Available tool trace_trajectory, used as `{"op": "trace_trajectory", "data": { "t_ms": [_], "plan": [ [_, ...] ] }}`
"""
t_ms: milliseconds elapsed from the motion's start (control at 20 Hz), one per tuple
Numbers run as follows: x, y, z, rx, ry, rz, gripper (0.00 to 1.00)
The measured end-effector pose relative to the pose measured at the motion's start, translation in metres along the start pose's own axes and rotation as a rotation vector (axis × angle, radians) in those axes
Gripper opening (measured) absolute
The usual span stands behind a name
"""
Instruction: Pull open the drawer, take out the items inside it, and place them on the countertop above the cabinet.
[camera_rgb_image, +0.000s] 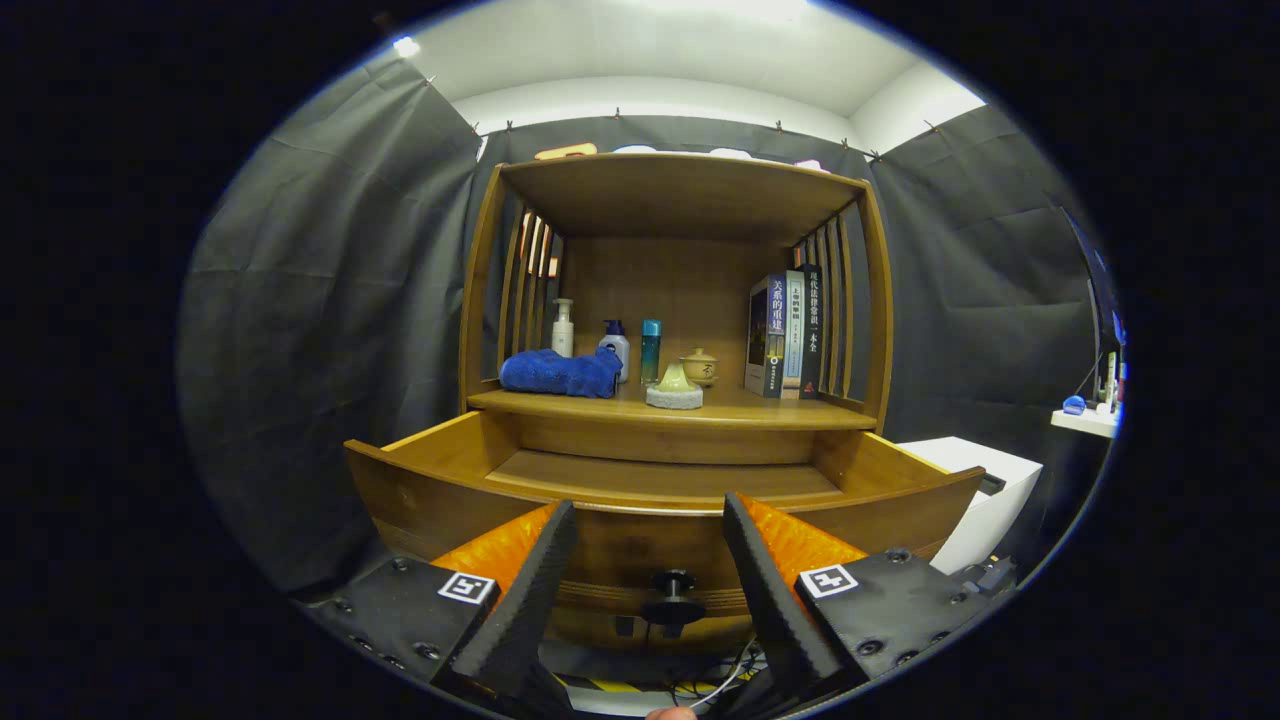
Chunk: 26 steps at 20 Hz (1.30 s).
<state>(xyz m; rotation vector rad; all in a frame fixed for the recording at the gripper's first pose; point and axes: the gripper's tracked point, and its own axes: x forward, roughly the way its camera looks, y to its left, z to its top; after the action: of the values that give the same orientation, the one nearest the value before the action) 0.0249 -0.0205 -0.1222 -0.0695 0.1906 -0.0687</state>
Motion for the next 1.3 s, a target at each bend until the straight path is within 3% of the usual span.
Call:
{"op": "trace_trajectory", "data": {
  "t_ms": [650, 1300],
  "plan": [
    [0.017, -0.013, -0.038, 0.024, 0.051, -0.059, 0.95],
    [0.026, -0.013, -0.032, 0.031, 0.038, -0.064, 0.96]
  ]
}}
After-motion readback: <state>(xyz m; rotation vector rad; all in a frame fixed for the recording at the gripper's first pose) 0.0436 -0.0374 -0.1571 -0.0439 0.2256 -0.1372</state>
